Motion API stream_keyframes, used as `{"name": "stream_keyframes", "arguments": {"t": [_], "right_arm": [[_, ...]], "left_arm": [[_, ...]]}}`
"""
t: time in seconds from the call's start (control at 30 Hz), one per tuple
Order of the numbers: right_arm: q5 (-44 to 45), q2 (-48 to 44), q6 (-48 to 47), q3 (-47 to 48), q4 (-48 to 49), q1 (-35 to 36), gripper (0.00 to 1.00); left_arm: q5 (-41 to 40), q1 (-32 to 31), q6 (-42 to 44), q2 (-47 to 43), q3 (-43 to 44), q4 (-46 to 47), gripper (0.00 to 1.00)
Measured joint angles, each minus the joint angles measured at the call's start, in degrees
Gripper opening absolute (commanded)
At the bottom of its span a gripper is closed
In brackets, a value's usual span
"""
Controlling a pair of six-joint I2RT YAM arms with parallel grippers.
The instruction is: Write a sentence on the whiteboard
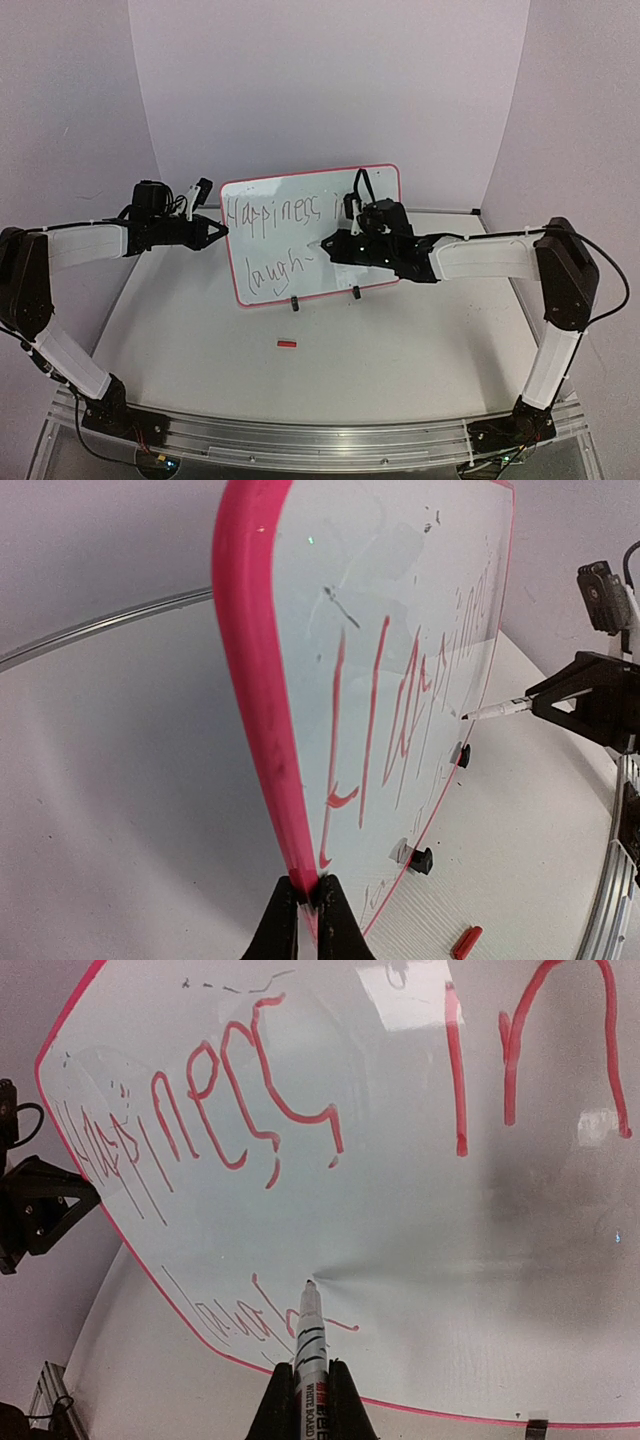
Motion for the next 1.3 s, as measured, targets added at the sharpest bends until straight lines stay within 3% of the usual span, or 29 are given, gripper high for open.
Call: {"name": "stream_keyframes", "arguments": {"t": [0.93, 1.3], "right_arm": [[-3.9, 1.9, 4.3, -5.6, -1.7, -0.5, 0.0], [-0.4, 1.2, 2.8, -5.9, -3.7, -0.3, 0.0]], "left_arm": [[0.0, 0.0, 0.0, 0.0, 0.0, 0.0, 0.0], [0.0, 0.0, 0.0, 0.0, 0.0, 0.0, 0.0]]}}
